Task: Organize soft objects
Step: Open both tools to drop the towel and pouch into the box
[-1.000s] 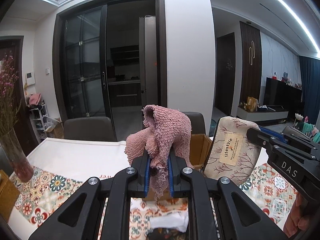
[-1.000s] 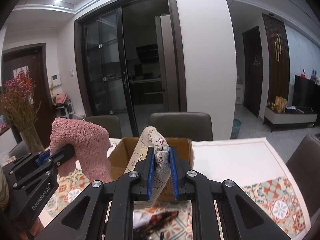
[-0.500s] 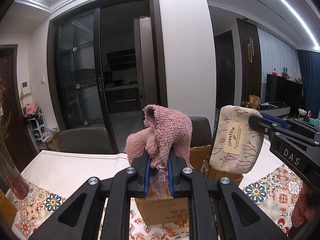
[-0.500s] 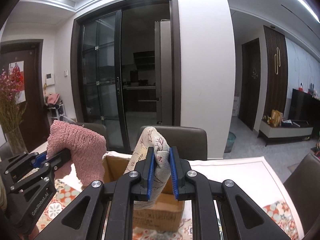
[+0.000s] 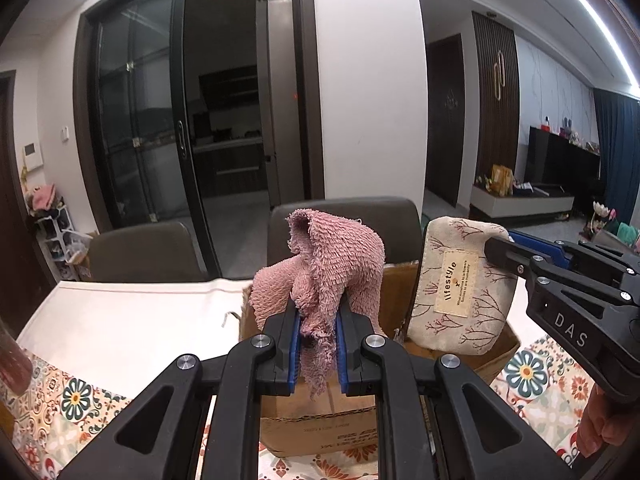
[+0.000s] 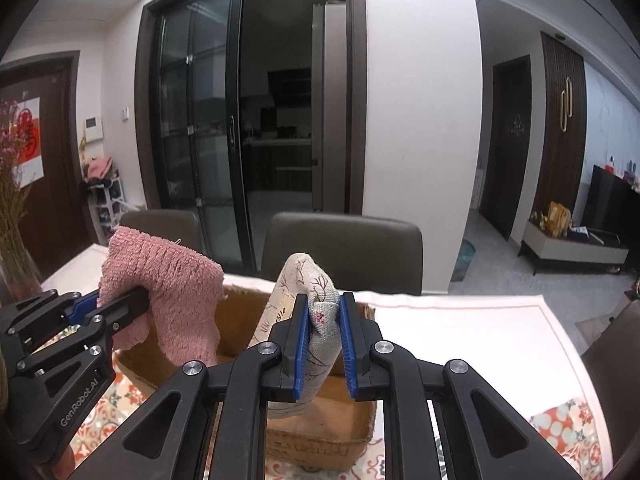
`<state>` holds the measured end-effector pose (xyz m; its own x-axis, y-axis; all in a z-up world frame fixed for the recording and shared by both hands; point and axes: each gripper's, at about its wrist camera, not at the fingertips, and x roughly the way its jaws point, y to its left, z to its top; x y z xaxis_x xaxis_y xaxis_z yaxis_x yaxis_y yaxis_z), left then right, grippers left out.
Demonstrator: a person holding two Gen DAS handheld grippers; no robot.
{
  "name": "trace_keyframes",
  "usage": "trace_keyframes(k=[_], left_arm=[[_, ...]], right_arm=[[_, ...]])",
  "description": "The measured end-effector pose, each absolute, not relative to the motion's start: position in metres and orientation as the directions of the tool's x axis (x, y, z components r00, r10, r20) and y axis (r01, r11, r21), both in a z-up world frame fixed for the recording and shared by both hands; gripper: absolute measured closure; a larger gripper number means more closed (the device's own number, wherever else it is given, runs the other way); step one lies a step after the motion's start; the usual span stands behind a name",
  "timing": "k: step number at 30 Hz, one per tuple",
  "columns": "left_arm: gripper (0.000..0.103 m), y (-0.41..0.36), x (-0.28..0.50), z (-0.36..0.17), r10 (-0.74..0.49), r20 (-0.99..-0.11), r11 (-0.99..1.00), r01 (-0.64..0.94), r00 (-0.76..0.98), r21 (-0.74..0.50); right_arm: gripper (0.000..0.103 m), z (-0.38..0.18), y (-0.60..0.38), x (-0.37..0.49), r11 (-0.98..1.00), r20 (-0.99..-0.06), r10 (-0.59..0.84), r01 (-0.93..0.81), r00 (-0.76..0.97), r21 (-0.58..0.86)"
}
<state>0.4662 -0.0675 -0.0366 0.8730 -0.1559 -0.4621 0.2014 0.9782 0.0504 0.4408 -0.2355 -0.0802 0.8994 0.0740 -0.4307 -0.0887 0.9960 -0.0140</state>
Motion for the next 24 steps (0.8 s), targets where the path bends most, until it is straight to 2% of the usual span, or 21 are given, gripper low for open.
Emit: trace_keyframes(k=[9,11,14,16,20,24], left_arm=[[0.086,-0.074,0.486,-0.064,-0.170,-0.548,0.973,0.228,0.819,0.039],[0.081,-0.076,0.489,-0.066,-0.169,-0.555,0.973,0.229,0.814,0.039],[0.072,-0.077,0.488,-0.070,-0.168,-0.563,0.972,0.231,0.809,0.041],[0.069,-0.077,0.487,-0.070,-0.166,-0.564,0.972,0.229,0.809,0.043],[0.060,-0.078,0.483,-0.068,-0.156,-0.554,0.973,0.223,0.818,0.055],[0.058,-0.074,0.476,-0.061,-0.156,-0.541,0.973,0.222,0.827,0.059]], right_arm=[[0.086,-0.105,-0.238,0.461,0.994,-0.503,0.080,-0.104,0.860,-0.020],[0.085,-0.109,-0.239,0.463,0.994,-0.513,0.078,-0.106,0.855,-0.025],[0.077,-0.111,-0.241,0.467,0.994,-0.527,0.085,-0.110,0.845,-0.015],[0.060,-0.112,-0.243,0.470,0.994,-0.532,0.093,-0.109,0.841,0.001],[0.060,-0.111,-0.245,0.466,0.995,-0.525,0.085,-0.100,0.847,-0.001],[0.060,-0.107,-0.246,0.458,0.995,-0.524,0.085,-0.095,0.848,0.007]])
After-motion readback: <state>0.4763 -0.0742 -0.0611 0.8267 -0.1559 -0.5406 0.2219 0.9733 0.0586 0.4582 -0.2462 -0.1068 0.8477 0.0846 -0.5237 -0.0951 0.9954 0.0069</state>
